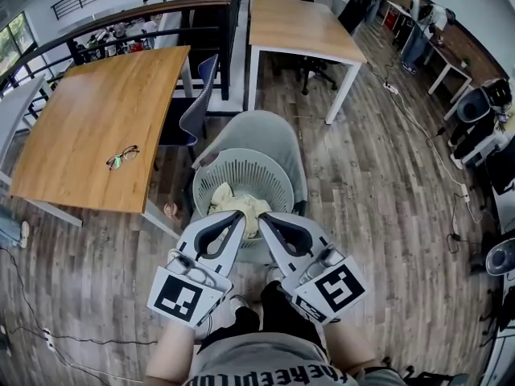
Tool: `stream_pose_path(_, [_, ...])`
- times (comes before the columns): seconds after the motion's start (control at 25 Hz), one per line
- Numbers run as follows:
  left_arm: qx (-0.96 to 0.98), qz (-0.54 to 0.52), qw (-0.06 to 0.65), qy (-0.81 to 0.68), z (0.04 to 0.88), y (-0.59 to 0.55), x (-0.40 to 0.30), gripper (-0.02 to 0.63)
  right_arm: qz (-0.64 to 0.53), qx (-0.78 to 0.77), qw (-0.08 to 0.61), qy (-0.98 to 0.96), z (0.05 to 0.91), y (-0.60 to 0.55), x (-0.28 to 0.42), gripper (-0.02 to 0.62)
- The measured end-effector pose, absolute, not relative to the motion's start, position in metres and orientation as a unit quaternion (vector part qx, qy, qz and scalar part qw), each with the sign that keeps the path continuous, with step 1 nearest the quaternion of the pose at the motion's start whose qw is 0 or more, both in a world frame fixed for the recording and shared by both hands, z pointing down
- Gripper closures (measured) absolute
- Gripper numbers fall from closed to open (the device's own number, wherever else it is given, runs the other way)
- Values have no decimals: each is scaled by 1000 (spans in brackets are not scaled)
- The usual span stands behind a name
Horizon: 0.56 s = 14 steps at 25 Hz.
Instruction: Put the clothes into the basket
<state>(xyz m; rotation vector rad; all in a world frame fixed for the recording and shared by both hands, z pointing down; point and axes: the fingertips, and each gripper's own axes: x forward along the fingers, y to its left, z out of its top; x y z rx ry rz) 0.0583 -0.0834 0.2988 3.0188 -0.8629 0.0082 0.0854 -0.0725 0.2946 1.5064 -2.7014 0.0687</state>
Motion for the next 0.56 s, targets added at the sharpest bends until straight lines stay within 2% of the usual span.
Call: stream_pose_path(0.56, [960,0,-12,-279,295,-70,48,591,17,487,19,-873,290,-60,77,586])
